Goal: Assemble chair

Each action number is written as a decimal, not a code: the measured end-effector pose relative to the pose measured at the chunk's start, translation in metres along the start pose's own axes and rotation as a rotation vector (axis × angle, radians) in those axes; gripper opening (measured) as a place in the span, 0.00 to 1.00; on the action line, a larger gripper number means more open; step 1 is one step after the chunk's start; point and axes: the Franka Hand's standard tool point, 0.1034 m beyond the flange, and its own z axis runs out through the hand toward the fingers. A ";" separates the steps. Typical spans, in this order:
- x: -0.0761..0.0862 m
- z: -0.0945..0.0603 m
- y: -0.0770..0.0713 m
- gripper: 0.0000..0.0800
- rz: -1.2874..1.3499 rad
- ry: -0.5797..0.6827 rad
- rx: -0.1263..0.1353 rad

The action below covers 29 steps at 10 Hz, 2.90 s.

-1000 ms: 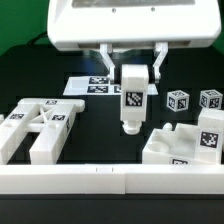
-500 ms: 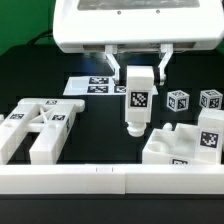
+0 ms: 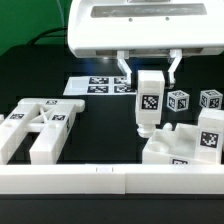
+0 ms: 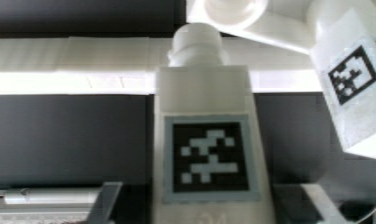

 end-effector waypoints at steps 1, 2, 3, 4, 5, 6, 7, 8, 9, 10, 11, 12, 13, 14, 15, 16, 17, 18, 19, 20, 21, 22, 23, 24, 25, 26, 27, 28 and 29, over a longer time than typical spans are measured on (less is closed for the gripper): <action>-0.001 0.000 -0.001 0.36 0.001 0.001 0.001; -0.006 0.001 -0.008 0.36 0.004 0.005 0.005; -0.010 0.002 -0.013 0.36 -0.003 -0.002 0.010; -0.010 0.004 -0.015 0.36 -0.005 -0.005 0.012; -0.014 0.007 -0.016 0.36 -0.007 -0.011 0.012; -0.018 0.009 -0.019 0.36 -0.011 -0.017 0.015; -0.019 0.011 -0.019 0.36 -0.012 -0.020 0.015; -0.018 0.012 -0.020 0.36 -0.012 -0.019 0.015; -0.017 0.013 -0.020 0.36 -0.012 -0.017 0.015; -0.016 0.014 -0.020 0.36 -0.013 -0.015 0.015; -0.016 0.015 -0.018 0.36 -0.014 -0.015 0.013; -0.016 0.016 -0.016 0.36 -0.014 -0.016 0.012; -0.017 0.017 -0.016 0.36 -0.014 -0.017 0.011; -0.019 0.019 -0.016 0.36 -0.014 -0.021 0.011; -0.022 0.022 -0.017 0.36 -0.016 -0.024 0.011; -0.023 0.025 -0.018 0.36 -0.018 -0.021 0.010; -0.023 0.026 -0.018 0.36 -0.019 -0.011 0.008; -0.022 0.027 -0.019 0.36 -0.023 0.009 0.005; -0.023 0.027 -0.022 0.36 -0.028 0.025 0.004; -0.025 0.026 -0.023 0.36 -0.032 0.032 0.003; -0.024 0.026 -0.024 0.36 -0.033 0.033 0.003; -0.026 0.028 -0.024 0.36 -0.030 -0.001 0.009; -0.028 0.029 -0.024 0.50 -0.030 -0.008 0.011; -0.028 0.029 -0.024 0.67 -0.030 -0.008 0.011; -0.028 0.029 -0.024 0.67 -0.031 -0.010 0.011; -0.028 0.029 -0.024 0.78 -0.031 -0.010 0.011; -0.028 0.029 -0.024 0.78 -0.034 -0.019 0.012; -0.022 0.024 -0.021 0.81 -0.037 -0.029 0.015; -0.015 0.017 -0.019 0.81 -0.036 -0.028 0.017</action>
Offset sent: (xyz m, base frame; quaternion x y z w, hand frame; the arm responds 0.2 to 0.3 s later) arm 0.0035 0.0050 -0.0047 -0.0123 -0.0106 -0.0021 0.9999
